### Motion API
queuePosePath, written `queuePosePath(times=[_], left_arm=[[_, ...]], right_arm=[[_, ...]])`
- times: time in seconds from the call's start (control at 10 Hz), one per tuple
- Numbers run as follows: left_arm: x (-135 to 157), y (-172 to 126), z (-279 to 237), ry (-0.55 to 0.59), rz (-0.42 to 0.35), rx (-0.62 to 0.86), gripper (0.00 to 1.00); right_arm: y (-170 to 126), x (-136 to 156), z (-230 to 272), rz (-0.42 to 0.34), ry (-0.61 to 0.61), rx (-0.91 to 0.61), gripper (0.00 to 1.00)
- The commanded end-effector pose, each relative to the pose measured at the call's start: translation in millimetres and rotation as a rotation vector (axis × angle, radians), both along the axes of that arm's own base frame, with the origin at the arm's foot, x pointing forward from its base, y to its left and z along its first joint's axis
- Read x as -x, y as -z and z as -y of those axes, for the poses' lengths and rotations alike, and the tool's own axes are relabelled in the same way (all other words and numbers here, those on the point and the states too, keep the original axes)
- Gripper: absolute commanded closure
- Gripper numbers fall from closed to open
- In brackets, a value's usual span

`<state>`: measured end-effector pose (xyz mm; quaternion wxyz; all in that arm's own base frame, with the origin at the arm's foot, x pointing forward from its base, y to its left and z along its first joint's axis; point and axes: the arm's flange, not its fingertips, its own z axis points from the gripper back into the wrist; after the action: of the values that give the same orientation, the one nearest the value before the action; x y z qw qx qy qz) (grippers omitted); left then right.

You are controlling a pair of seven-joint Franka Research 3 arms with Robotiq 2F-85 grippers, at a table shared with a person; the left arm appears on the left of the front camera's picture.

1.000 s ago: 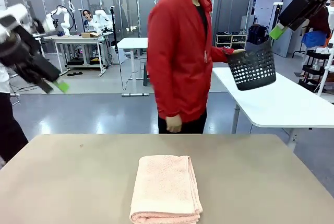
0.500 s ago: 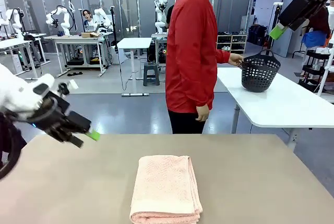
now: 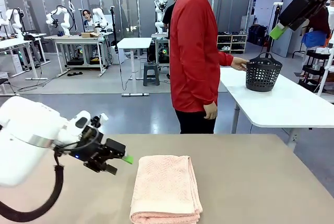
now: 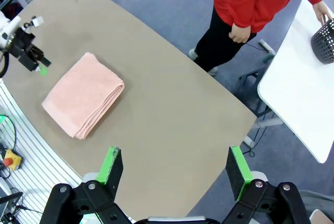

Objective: Fold the towel.
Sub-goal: Pick up the 100 cm Hotel Towel and place it on the left side of the table.

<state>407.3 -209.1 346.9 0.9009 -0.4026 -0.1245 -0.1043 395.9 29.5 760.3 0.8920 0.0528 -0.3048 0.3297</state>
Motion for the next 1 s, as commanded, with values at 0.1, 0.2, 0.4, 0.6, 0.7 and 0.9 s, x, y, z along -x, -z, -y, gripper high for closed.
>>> queuePosePath(times=[0.1,0.2,0.4,0.6,0.7,0.9], left_arm=[[-16.7,32.8,18.6,0.023,-0.054,0.008,0.00],[-18.6,44.8,20.3,0.021,-0.073,0.004,0.00],[-21.3,59.2,21.9,0.015,-0.097,0.040,0.00],[-21.0,73.2,30.4,0.023,-0.133,0.102,0.00],[-20.2,78.2,35.3,0.031,-0.149,0.127,0.00],[-20.8,87.6,48.2,0.031,-0.167,0.134,0.00]], right_arm=[[-0.2,0.7,0.8,-0.001,0.000,-0.003,0.00],[-0.2,0.7,0.8,-0.001,0.000,-0.003,0.00],[-0.2,0.7,0.8,-0.001,0.000,-0.003,0.00],[-0.2,0.7,0.8,-0.001,0.000,-0.003,0.00],[-0.2,0.7,0.8,-0.001,0.000,-0.003,0.00],[-0.2,0.7,0.8,-0.001,0.000,-0.003,0.00]])
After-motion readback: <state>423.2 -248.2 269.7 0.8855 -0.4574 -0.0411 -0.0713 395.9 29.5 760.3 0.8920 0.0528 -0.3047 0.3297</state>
